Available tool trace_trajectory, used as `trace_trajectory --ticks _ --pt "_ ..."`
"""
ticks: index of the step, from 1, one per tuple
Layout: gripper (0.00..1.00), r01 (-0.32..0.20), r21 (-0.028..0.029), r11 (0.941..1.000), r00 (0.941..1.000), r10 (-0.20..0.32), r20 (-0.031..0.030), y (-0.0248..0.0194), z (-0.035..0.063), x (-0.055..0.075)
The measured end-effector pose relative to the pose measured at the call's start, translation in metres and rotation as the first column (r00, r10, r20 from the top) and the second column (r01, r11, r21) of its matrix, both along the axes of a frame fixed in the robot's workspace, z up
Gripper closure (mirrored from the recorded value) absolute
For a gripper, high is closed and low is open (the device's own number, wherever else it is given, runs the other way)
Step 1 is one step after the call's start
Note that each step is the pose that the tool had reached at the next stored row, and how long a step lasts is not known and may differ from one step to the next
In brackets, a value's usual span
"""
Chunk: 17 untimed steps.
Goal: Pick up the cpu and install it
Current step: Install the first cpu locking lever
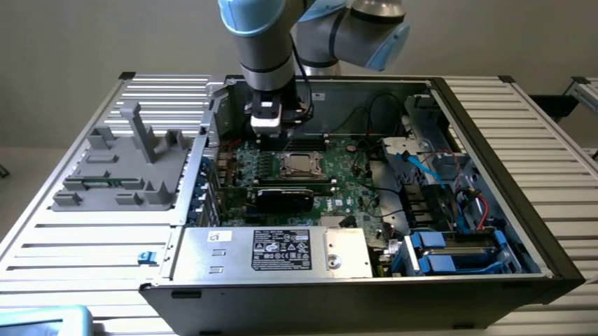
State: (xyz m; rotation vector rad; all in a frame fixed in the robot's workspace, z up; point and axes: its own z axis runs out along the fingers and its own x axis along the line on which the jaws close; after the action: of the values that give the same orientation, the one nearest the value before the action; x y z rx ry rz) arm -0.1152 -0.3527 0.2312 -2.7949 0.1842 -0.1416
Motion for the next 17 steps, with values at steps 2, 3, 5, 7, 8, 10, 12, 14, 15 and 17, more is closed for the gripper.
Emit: trace_trajectory --ticks 2,3,5,7,8,10,12,14,15,17 --pt "0.89 0.008 0.0010 1.0000 1.0000 -0.008 0.0000 0.0000 -0.0026 -0.0021" --pt "0.89 0.011 0.0032 0.9999 0.9999 -0.011 0.0000 0.0000 -0.0036 -0.0034" --pt "0.89 0.016 0.0099 0.9998 0.9999 -0.016 0.0002 0.0000 -0.0054 -0.0051" --pt "0.89 0.018 0.0230 0.9996 0.9998 -0.018 0.0024 0.0000 -0.0063 -0.0058" --pt "0.89 0.020 0.0306 0.9993 0.9998 -0.020 0.0040 0.0000 -0.0066 -0.0060" --pt "0.89 0.026 0.0398 0.9989 0.9996 -0.026 0.0071 0.0001 -0.0079 -0.0060" --pt "0.89 0.032 0.0434 0.9985 0.9994 -0.033 0.0104 0.0000 -0.0092 -0.0060" --pt "0.89 0.035 0.0455 0.9983 0.9993 -0.036 0.0117 0.0001 -0.0097 -0.0061" --pt "0.89 0.035 0.0455 0.9983 0.9993 -0.036 0.0117 0.0001 -0.0097 -0.0061" --pt "0.89 0.035 0.0454 0.9983 0.9993 -0.036 0.0118 0.0000 -0.0098 -0.0072"
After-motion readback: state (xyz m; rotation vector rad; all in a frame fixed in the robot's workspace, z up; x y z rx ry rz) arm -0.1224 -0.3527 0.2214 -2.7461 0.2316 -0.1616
